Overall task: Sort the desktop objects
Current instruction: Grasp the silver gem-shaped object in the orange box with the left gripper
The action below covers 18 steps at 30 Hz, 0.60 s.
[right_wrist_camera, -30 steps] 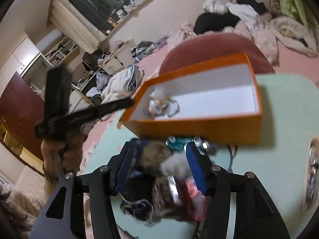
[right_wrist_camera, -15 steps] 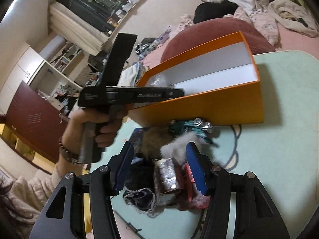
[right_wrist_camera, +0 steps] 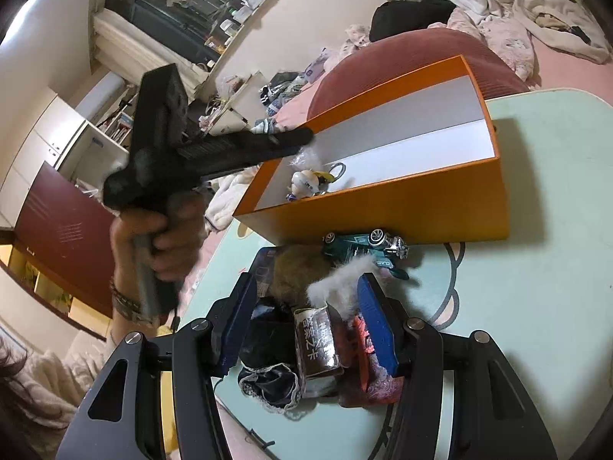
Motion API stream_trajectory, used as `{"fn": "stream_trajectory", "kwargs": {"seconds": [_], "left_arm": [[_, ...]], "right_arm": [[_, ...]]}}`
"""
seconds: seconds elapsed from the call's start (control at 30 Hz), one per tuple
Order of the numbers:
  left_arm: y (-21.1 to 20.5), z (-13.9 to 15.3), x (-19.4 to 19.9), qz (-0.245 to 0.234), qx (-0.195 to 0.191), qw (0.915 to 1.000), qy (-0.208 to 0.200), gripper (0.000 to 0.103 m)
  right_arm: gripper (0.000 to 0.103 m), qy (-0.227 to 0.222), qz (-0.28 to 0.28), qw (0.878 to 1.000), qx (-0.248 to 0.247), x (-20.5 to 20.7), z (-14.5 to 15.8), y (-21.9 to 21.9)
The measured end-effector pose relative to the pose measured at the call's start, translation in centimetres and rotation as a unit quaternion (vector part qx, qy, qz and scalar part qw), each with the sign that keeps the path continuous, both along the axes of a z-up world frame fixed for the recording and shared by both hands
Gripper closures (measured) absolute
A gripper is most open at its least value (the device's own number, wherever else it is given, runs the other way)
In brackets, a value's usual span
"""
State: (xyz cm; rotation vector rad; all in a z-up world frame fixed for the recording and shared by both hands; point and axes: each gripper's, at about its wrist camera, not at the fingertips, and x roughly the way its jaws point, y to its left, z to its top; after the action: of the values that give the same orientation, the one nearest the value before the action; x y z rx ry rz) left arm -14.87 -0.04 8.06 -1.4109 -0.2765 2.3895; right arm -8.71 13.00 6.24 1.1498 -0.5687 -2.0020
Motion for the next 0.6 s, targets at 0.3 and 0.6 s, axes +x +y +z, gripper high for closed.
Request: {"fn": "stream_trajectory", "kwargs": {"seconds": [0.3,0.6], "left_arm": [[1.8,-3.2,-0.4,-0.026,-0.1,0.9884,-0.111,0.075],[1.0,-2.4,-0.2,-0.036,-0.064,0.9883,-0.134,0.071]], "right_arm": [[0.047,-0.006,0.003,1.0,0.002,-0.3,-0.4,-0.1],[0.047,-0.013,-0.004,1.0,-0.013,-0.7,-0.6,0.5]]}}
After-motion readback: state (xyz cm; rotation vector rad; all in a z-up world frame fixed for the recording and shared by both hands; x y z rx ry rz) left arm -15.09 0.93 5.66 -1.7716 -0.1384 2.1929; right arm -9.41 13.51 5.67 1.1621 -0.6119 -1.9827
